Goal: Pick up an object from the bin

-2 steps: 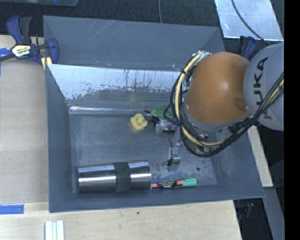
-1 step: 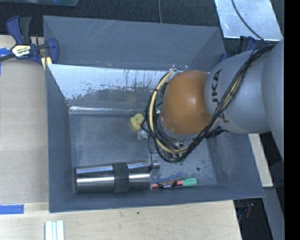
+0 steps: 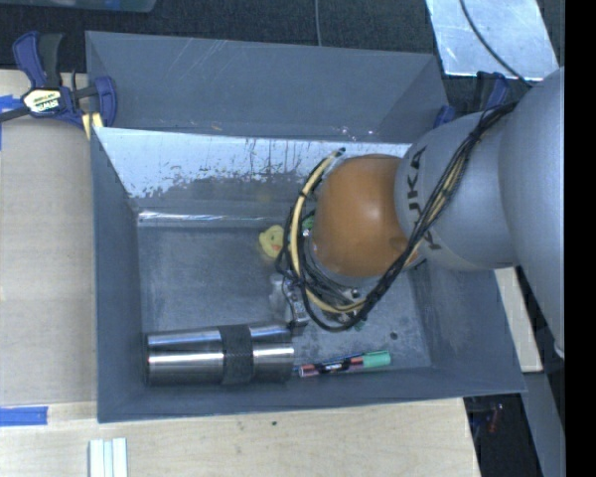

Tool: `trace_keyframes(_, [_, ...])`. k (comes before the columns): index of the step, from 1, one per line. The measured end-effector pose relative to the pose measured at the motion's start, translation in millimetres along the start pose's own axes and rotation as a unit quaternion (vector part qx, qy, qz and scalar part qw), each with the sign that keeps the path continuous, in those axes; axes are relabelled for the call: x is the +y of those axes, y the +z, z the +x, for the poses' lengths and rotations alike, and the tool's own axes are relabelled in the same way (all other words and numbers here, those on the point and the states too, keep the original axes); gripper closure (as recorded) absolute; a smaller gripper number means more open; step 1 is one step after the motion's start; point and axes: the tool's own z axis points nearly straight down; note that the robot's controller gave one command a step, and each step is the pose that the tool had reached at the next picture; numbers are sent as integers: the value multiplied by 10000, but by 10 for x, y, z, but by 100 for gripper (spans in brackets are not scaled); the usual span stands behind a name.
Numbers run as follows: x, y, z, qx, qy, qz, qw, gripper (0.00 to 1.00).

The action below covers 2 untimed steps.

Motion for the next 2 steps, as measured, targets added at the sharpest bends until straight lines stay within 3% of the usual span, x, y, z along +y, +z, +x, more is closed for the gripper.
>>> trace_keyframes(1, [0, -1, 2, 2, -1, -1, 10000, 100])
trace_keyframes(2, [-269, -953, 73, -5, -261, 1, 9997, 100])
